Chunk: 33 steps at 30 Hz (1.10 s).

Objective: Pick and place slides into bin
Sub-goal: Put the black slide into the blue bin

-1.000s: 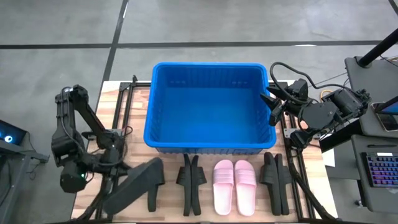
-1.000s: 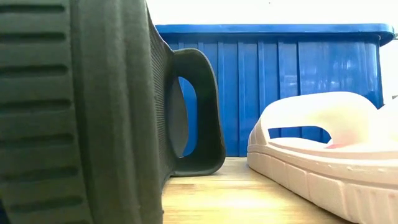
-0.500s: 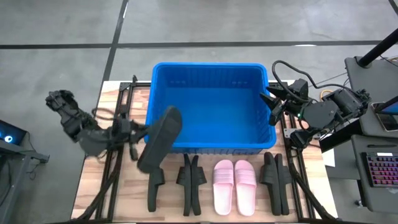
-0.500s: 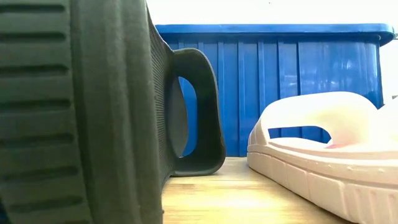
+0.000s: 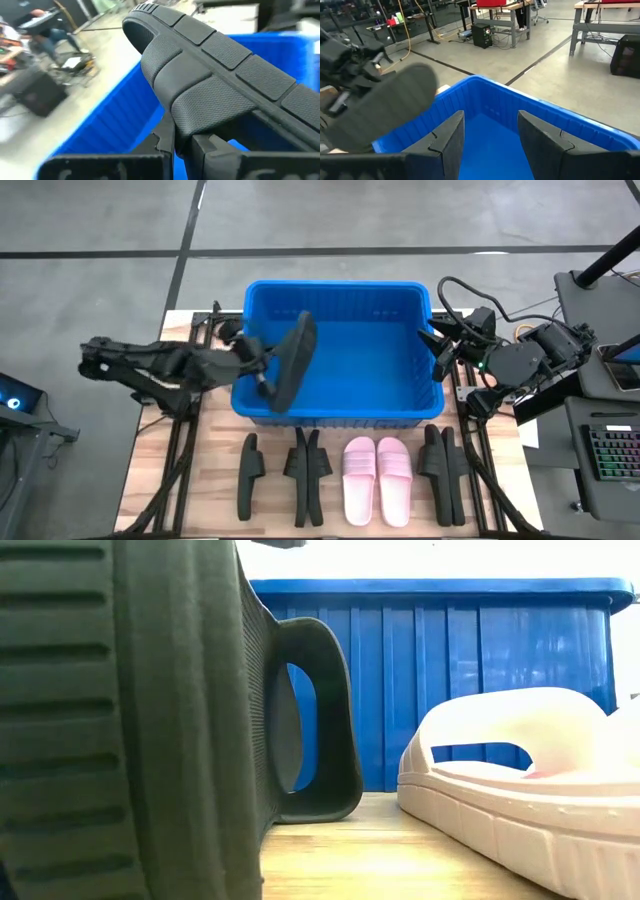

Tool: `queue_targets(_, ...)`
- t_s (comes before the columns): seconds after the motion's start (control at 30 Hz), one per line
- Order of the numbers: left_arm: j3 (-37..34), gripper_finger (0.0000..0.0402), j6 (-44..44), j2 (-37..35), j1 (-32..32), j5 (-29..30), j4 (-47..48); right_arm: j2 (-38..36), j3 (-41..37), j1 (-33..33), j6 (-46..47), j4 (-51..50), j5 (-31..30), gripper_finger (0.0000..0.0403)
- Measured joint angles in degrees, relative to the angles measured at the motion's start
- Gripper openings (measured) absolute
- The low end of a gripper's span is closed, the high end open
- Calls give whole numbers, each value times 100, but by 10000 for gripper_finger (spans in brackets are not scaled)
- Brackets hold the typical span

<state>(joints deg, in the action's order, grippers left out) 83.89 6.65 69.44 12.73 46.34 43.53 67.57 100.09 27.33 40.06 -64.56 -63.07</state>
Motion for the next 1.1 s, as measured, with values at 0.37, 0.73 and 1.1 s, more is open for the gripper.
queue_targets(0.37, 1144, 0, -1211, 1264, -799, -168, 41, -79, 0, -188, 305, 68, 586, 173)
queue_targets(0.73, 1506, 0, -2301, 1731, -963, 533, -627, 13, 0, -940, 887, 59, 955, 211)
queue_targets(1.1, 1397, 0, -5020, 1762, -961, 610, -1823, 77, 0, -2559, 1380, 741, 2514, 218)
